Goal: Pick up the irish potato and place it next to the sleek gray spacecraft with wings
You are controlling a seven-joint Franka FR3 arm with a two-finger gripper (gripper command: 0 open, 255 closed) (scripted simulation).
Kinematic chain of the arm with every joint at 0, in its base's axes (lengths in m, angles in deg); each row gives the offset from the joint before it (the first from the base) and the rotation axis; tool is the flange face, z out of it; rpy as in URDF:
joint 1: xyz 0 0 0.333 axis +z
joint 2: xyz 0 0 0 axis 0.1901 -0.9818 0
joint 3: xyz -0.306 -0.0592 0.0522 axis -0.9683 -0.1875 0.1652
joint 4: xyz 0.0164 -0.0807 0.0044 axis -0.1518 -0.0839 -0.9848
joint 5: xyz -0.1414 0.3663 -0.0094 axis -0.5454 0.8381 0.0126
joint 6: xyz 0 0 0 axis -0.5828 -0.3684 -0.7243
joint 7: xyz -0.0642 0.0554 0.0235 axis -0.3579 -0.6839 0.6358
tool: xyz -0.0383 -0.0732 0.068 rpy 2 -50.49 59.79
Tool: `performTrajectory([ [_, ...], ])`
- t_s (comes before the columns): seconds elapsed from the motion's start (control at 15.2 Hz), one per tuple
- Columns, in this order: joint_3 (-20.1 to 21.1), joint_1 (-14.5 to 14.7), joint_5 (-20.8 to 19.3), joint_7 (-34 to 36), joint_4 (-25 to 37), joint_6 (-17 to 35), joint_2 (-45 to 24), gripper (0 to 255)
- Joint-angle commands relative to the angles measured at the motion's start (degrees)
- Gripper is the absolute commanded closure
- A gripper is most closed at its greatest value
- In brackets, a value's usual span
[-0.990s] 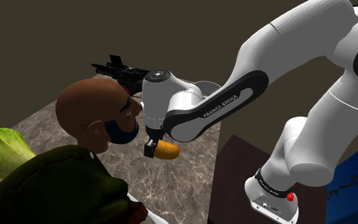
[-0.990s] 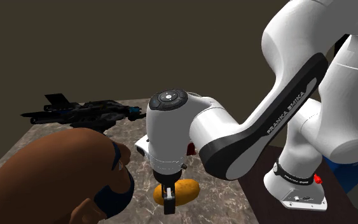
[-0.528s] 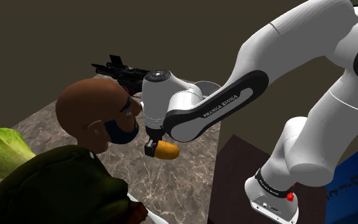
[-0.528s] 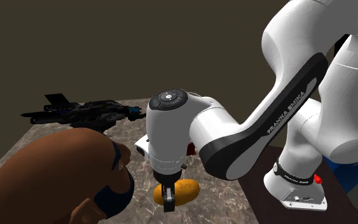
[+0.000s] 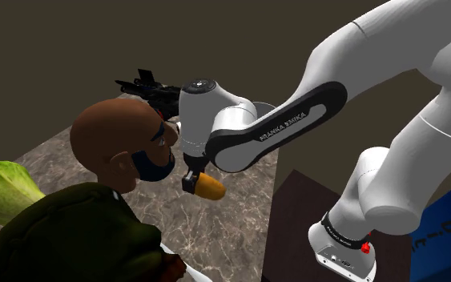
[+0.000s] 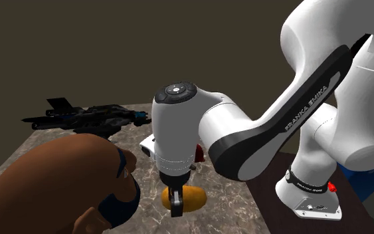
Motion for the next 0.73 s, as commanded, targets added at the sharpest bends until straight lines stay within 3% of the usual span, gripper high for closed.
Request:
performTrajectory([
  [0.0,-0.03,0.06,0.43,-0.35,0.77,-1.67,0.92,255],
  [0.66,-0.43,0.24,2.07,-1.89,4.70,-9.61,5.13,255],
])
